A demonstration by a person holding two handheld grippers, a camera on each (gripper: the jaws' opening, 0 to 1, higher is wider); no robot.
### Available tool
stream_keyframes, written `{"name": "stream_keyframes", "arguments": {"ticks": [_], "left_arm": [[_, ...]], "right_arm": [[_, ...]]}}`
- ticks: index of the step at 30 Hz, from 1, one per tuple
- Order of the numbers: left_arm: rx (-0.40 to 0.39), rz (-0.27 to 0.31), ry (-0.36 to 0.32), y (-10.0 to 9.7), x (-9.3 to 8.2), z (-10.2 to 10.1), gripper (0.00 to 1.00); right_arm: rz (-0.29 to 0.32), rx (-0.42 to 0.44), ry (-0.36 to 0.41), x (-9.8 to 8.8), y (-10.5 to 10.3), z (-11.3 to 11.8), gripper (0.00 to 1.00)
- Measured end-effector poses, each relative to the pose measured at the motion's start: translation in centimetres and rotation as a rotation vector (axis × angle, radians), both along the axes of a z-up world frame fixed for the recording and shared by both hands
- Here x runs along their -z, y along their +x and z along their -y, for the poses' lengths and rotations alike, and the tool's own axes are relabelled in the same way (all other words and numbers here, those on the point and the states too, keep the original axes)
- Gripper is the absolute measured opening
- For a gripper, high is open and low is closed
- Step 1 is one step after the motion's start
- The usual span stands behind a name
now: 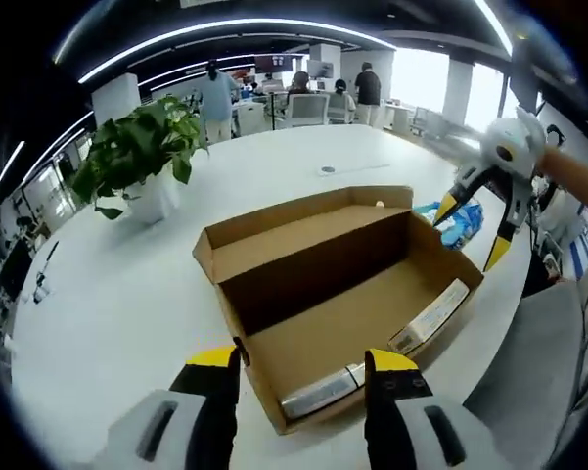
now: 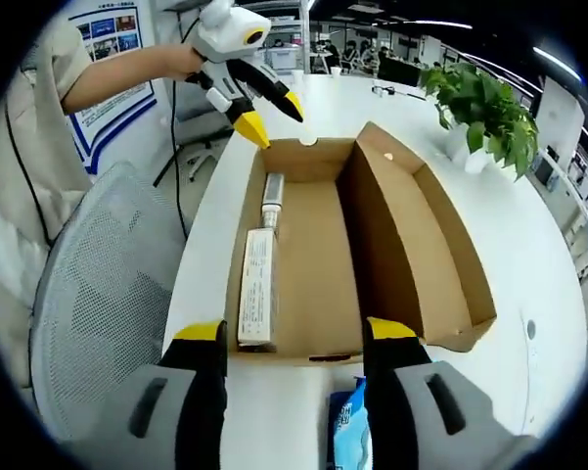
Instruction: Operate the shoe box by opening the lid, removing the specified soft item, and placing it in the target area until the item is outside and the box remains undamaged.
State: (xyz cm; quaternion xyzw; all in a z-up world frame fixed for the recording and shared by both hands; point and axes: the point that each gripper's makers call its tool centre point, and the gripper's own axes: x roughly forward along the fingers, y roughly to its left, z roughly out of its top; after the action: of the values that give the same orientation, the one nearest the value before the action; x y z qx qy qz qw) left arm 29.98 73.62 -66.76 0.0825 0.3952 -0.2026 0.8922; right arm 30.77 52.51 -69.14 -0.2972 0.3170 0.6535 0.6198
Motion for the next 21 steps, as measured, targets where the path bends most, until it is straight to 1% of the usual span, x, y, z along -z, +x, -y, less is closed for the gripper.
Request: {"name": "stream_keyframes", "arguments": {"ticks": [4, 6, 8, 11, 14, 16, 20, 21], "left_arm": [[-0.035, -0.02, 0.006, -0.4, 0.8, -1.1, 0.49], [-0.057, -0.032, 0.011, -0.6, 1.3, -1.7, 0.46], [-0.088, -0.044, -0.005, -0.7, 1.6, -2.1, 0.43], [-0.121, -0.069, -0.031, -1.0, 2.3, -2.3, 0.33], [-0.158, -0.087, -0.052, -1.2, 2.8, -2.6, 0.27], [-0.175, -0.097, -0.076, -1.3, 3.1, -2.5, 0.25], [-0.186, -0.121, -0.078, -1.7, 4.0, -2.7, 0.16], [-0.19, -0.122, -0.077, -1.7, 4.1, -2.7, 0.16]], "right_arm": [[-0.008, -0.028, -0.025, 1.0, 0.1, -0.7, 0.53], [-0.012, -0.041, -0.035, 1.5, 0.2, -1.1, 0.53], [-0.024, -0.048, -0.042, 1.8, 0.1, -1.3, 0.53], [-0.044, -0.061, -0.051, 2.4, 0.1, -1.7, 0.54], [-0.072, -0.069, -0.055, 2.9, -0.1, -2.1, 0.54], [-0.08, -0.082, -0.059, 3.1, -0.3, -2.3, 0.52], [-0.107, -0.099, -0.063, 3.5, -0.8, -2.6, 0.5], [-0.116, -0.096, -0.068, 3.7, -0.7, -2.7, 0.49]]}}
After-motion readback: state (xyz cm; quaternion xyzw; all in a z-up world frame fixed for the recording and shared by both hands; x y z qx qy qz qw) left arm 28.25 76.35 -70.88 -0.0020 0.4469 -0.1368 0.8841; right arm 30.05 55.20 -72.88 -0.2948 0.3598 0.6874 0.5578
